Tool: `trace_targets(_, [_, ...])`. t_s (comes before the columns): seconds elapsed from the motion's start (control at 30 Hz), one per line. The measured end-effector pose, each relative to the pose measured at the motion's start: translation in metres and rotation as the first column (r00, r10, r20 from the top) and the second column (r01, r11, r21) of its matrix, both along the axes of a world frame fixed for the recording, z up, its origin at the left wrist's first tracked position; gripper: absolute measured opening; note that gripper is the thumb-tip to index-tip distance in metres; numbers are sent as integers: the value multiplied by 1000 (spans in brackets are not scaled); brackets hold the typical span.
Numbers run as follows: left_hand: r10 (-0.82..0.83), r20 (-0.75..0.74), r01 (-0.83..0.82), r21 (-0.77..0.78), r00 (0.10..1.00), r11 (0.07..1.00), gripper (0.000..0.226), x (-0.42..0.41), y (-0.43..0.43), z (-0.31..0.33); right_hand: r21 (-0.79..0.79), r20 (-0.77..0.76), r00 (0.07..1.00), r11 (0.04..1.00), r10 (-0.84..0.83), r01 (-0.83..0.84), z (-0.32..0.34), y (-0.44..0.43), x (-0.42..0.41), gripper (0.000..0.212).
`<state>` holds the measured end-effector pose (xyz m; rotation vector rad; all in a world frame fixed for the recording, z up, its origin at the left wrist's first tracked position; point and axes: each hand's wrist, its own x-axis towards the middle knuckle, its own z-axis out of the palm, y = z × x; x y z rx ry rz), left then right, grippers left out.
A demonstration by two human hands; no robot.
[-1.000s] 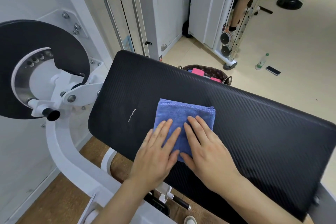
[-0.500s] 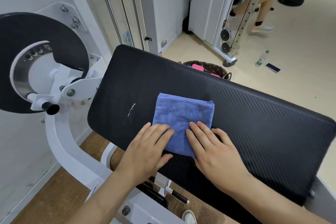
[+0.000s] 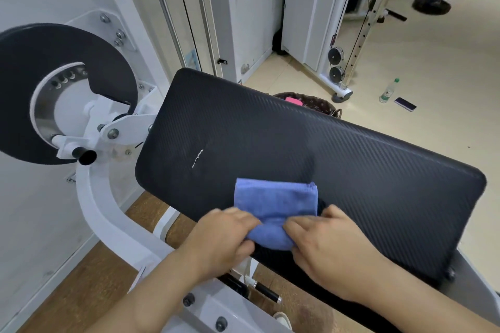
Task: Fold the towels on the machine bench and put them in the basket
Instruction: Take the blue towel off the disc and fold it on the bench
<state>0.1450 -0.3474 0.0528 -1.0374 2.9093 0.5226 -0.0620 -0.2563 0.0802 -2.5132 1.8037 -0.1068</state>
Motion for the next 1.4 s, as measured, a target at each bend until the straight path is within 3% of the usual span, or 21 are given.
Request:
trace_targets(0.13, [27,16,-30,168,999,985,11,-1,12,1,134,-14,1000,991,-8,10,-4,20,2,41])
trace_targets(0.2, [72,34,-78,249,997,965,13,-4,3,3,120,-14,997,990,-73,74,-7,13,0,49])
trace_targets(0.3, [257,-80,-193,459,963,867,16,-5,-12,4,124,192,954,970,-232,211,-2,-2,-6,40])
trace_targets(0.37, [430,-201,-271,530,880,803,19,-3,-16,1,202,347,871,934,-349,293,2,-13,-11,32])
trace_targets(0.47, [593,-318,-352,569,740,743,20,1,-11,-5,232,388,834,917,-393,324,2,-20,-12,26])
trace_targets(0.6, [673,-359,-413,578,646,704,41,-2,4,-13,229,391,813,901,-432,368,-4,-22,-11,20])
trace_targets(0.7, [711,-401,-515,496,578,699,29,-16,7,-11,208,415,774,878,-479,431,-5,-24,-8,25])
trace_targets(0.83, [716,-380,-650,308,585,695,36,-32,10,-15,170,469,709,842,-526,512,-4,-23,-1,34])
trace_targets(0.93, [571,-459,-701,-181,681,690,37,-31,13,-24,92,495,706,839,-506,537,-9,-21,8,37])
trace_targets(1.03, [179,-445,-427,-553,877,716,24,-35,14,-27,-42,485,737,829,-472,558,-19,-23,9,45])
trace_targets(1.1, [6,-398,-264,-597,917,758,16,-34,14,-30,-184,475,785,827,-398,531,-24,-23,4,45])
trace_targets(1.17, [-26,-377,-206,-562,926,801,18,-29,14,-35,-350,393,872,829,-293,436,-29,-19,1,30])
trace_targets(1.23, [-13,-315,-166,-537,949,827,34,-23,19,-40,-443,257,947,848,-192,291,-34,-17,-2,17])
trace_targets(1.3, [-1,-244,-133,-533,970,835,47,-22,24,-42,-421,154,975,882,-160,211,-35,-16,-6,12])
trace_targets(1.37, [15,-241,-146,-534,970,833,44,-25,23,-44,-373,92,983,910,-156,180,-29,-15,-11,9])
trace_targets(1.4, [25,-259,-165,-533,965,830,41,-27,22,-44,-342,64,987,926,-147,160,-26,-14,-14,18])
